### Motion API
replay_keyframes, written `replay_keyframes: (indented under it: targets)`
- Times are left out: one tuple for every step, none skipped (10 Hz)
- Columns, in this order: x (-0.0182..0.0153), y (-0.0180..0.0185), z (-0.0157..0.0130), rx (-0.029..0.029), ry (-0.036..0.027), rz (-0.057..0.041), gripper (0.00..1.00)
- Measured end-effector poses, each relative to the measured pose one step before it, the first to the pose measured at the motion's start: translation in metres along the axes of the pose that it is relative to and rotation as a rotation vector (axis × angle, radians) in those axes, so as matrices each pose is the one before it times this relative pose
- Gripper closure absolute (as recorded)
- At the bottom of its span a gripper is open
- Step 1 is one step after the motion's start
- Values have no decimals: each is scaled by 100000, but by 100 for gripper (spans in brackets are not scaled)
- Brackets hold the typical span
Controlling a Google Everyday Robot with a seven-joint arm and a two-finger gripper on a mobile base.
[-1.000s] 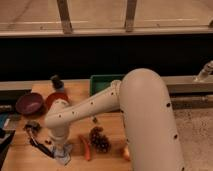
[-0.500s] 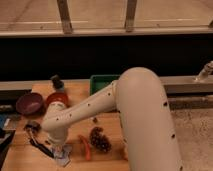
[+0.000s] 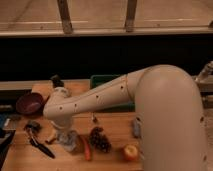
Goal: Wipe red bowl with towel
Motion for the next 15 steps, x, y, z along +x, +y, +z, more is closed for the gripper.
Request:
replay_keyframes:
  targets:
    - [-20, -2488, -1310, 761, -6386, 2714, 100]
    - [-151, -2327, -1183, 598, -7479, 2714, 100]
    - [-537, -2097, -1091, 1371, -7064, 1636, 100]
    - [-937, -1208, -1034, 593, -6234, 1155, 100]
    - [-1952, -1521, -1444, 825, -9796, 612, 100]
    - [-2087, -1080, -969, 118, -8679, -624, 100]
    - [-1938, -432, -406, -416, -6049, -1653, 100]
    - [-1214, -65, -75, -441, -3342, -1315, 100]
    - [-39, -48, -47, 48, -167, 29, 100]
    - [45, -38, -17, 46, 46, 88, 100]
    - [-23, 42, 26, -64, 7, -55, 100]
    - [-14, 4, -11, 3, -16, -3, 100]
    - [25, -10, 17, 30, 80, -35, 100]
    - [29, -60, 31, 148, 102, -122, 100]
    - [-193, -468, 129, 343, -199, -686, 100]
